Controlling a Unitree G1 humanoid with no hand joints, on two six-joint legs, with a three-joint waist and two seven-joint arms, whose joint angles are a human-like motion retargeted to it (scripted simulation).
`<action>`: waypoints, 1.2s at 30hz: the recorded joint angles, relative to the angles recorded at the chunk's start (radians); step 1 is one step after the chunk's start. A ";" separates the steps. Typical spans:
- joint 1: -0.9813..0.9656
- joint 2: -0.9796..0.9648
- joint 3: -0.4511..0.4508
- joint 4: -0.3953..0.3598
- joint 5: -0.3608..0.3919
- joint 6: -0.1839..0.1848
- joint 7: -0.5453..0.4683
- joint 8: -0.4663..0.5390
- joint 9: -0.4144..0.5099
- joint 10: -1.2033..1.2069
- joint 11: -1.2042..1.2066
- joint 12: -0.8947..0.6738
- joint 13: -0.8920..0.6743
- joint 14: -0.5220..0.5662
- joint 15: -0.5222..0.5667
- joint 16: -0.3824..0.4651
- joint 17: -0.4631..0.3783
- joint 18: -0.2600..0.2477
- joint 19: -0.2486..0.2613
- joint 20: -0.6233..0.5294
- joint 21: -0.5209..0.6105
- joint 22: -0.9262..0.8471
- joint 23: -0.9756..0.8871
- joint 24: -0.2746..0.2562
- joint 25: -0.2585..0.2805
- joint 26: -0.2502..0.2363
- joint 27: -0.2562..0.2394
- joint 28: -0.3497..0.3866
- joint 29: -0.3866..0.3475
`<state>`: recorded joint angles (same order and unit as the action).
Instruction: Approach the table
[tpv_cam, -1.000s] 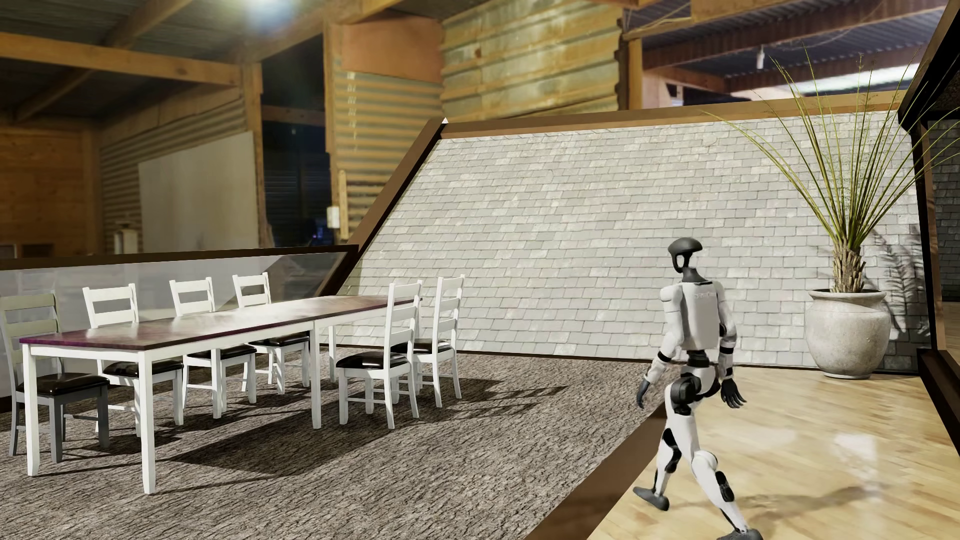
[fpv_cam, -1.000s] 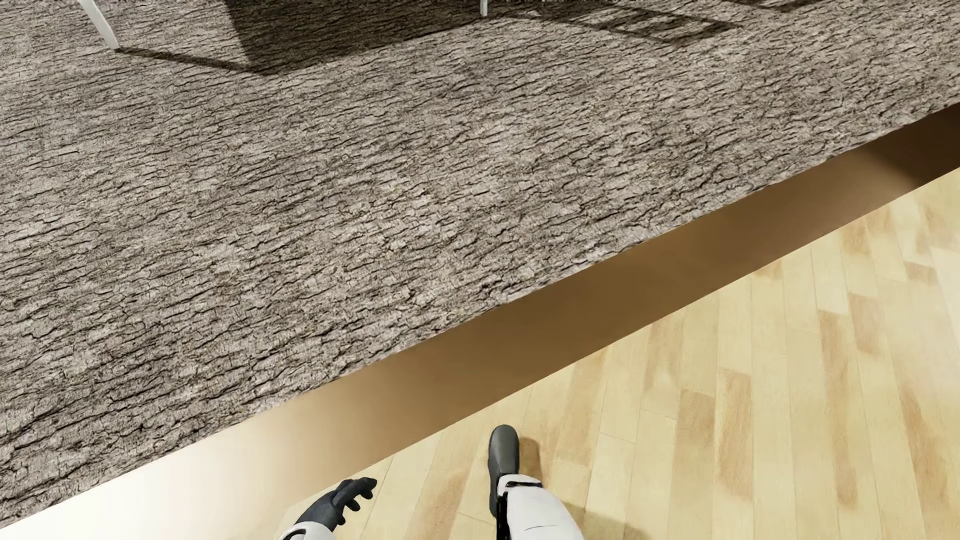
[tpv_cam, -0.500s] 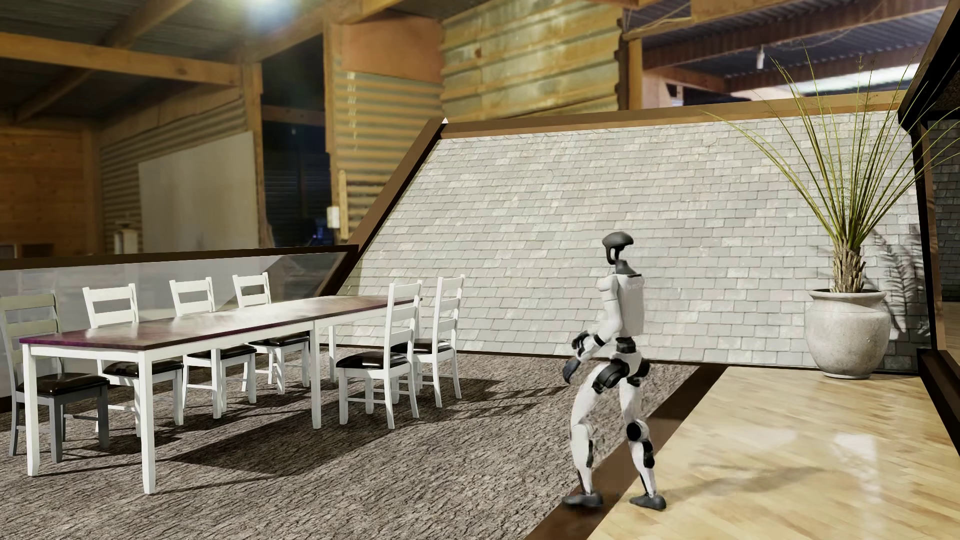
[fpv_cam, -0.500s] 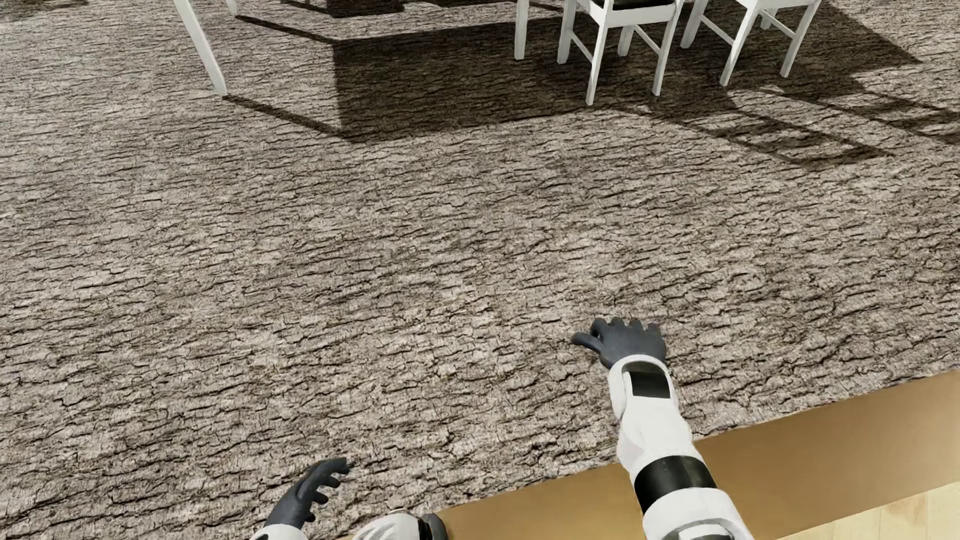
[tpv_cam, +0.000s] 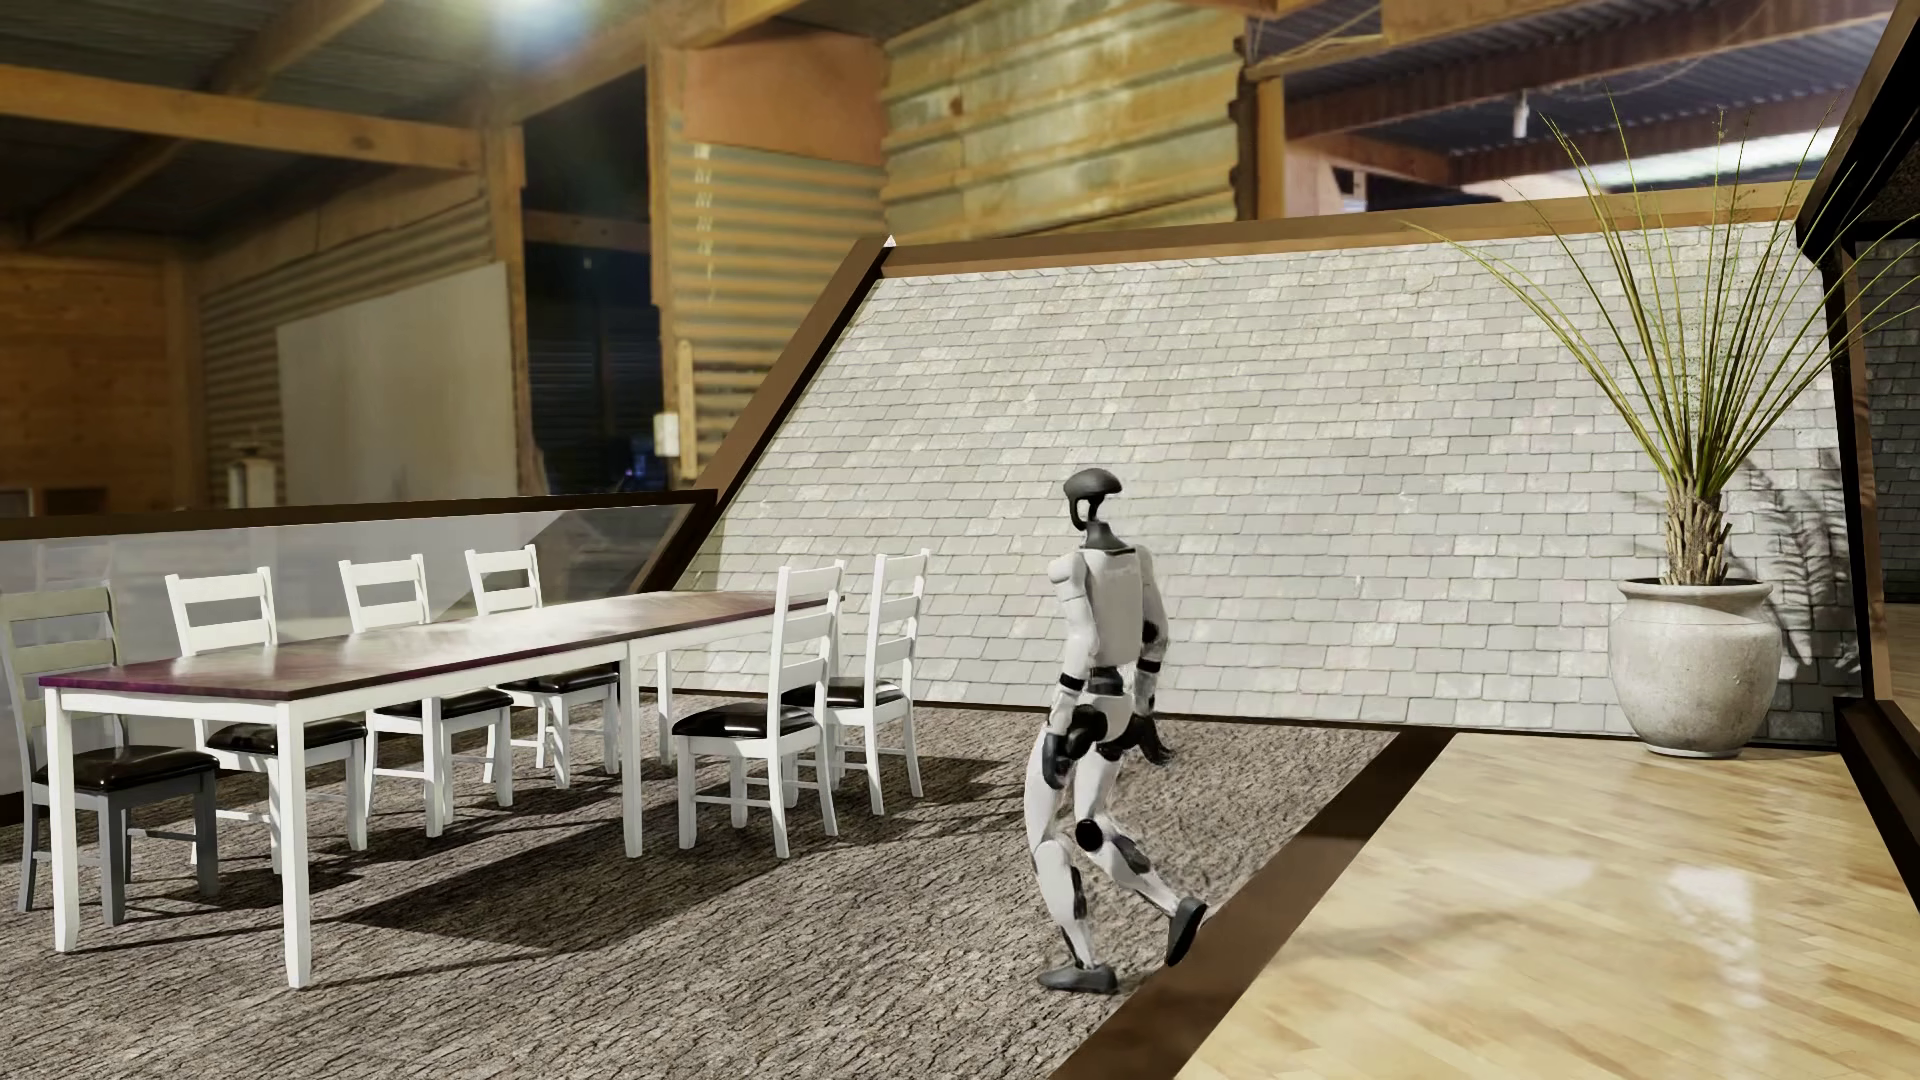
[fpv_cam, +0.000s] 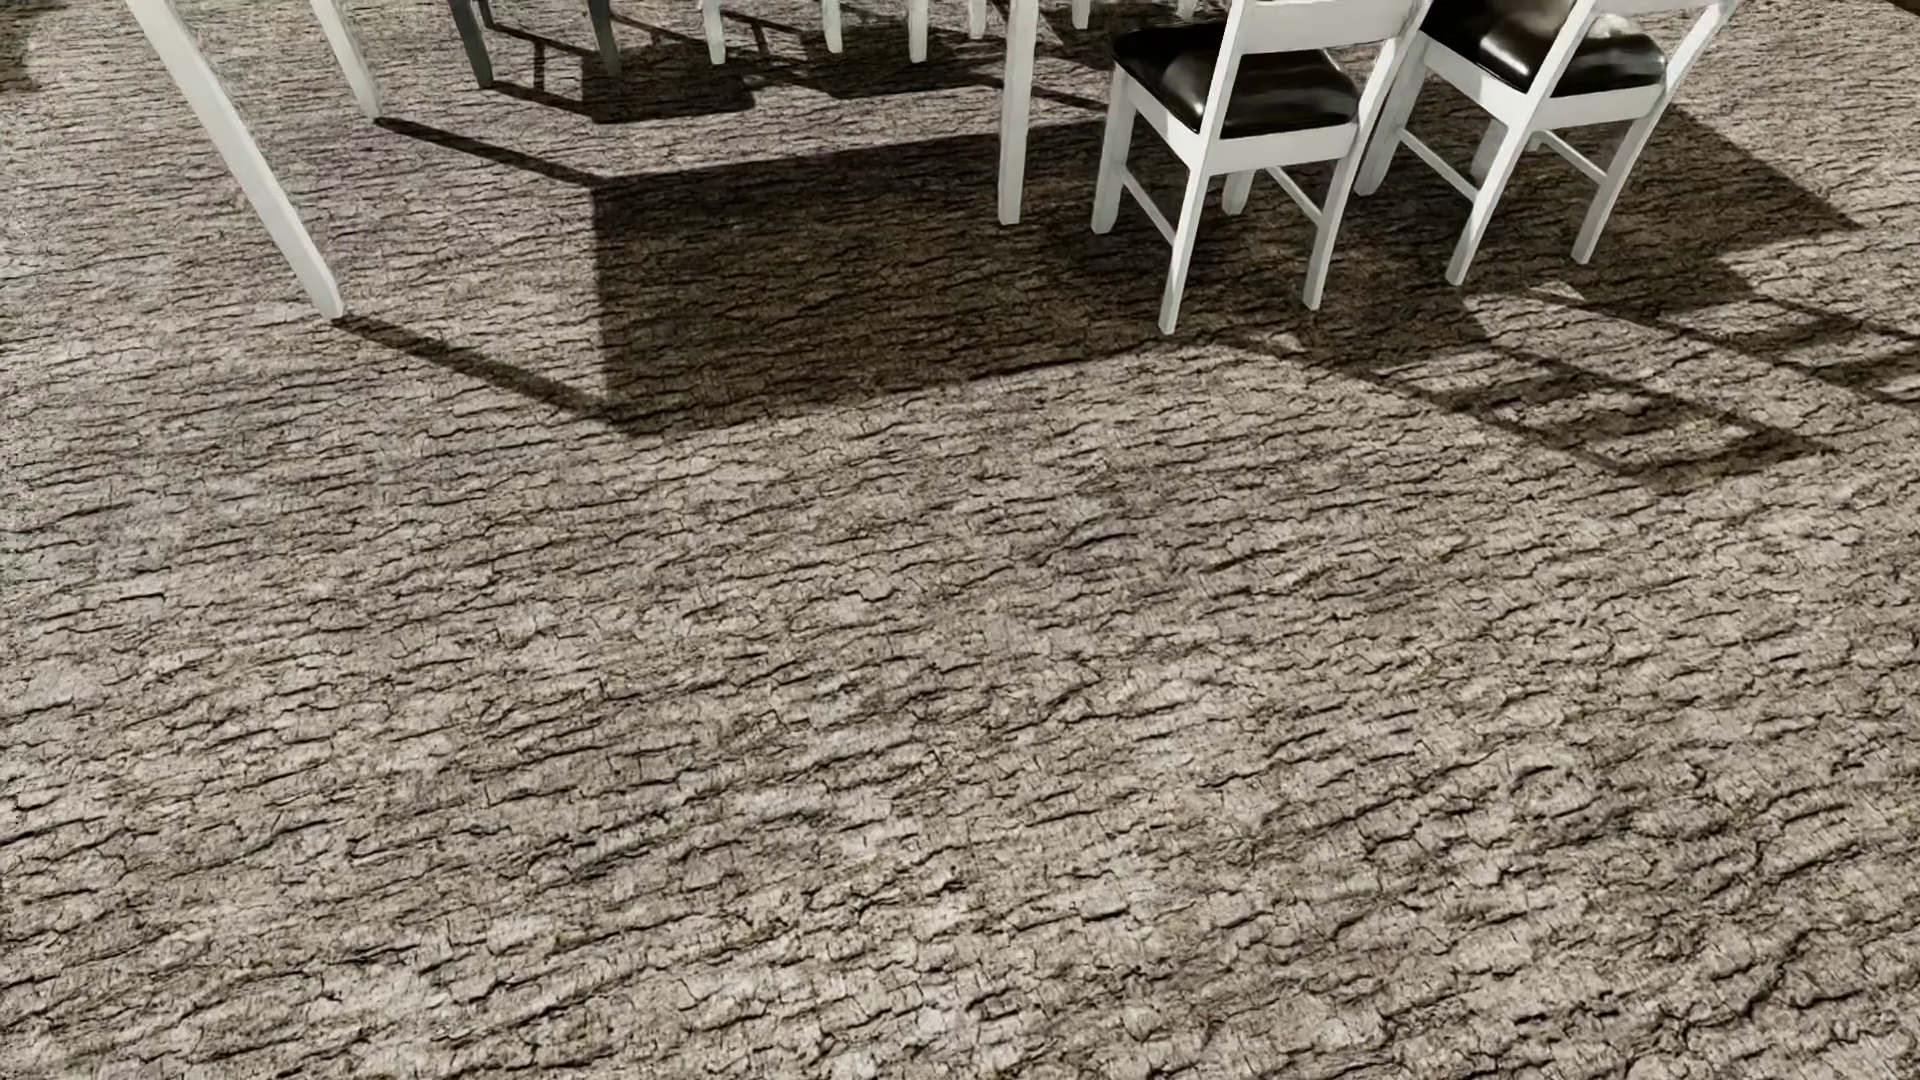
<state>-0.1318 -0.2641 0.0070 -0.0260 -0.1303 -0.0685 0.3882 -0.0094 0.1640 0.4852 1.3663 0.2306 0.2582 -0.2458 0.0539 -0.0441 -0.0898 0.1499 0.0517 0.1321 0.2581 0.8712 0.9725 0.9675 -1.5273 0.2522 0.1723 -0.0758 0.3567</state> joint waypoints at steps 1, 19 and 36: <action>0.044 -0.074 -0.017 -0.027 -0.011 -0.003 -0.037 0.001 -0.002 -0.027 -0.033 -0.040 0.090 -0.018 -0.007 0.009 0.033 -0.008 -0.013 -0.028 -0.098 0.007 -0.043 0.030 0.059 -0.009 -0.014 0.000 -0.038; 0.026 0.008 -0.069 0.213 0.195 0.130 -0.236 -0.177 -0.021 0.795 -0.881 -0.083 -0.203 0.234 -0.125 0.101 0.137 -0.117 -0.164 -0.167 -0.543 -0.127 -0.228 -0.030 0.409 -0.005 0.207 -0.031 -0.315; -0.196 0.423 0.039 0.168 0.134 0.064 -0.074 -0.080 -0.012 0.052 -0.492 0.117 -0.261 0.191 -0.067 -0.083 0.070 -0.051 -0.043 0.145 -0.165 -0.137 -0.080 -0.130 0.153 -0.015 0.154 0.052 -0.166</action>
<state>-0.3277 0.1589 0.0463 0.1425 0.0035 -0.0041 0.3141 -0.0891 0.1520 0.5374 0.8745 0.3481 -0.0029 -0.0550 -0.0126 -0.1275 -0.0198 0.0989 0.0084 0.2771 0.0931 0.7337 0.8921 0.8375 -1.3748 0.2375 0.3259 -0.0236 0.1904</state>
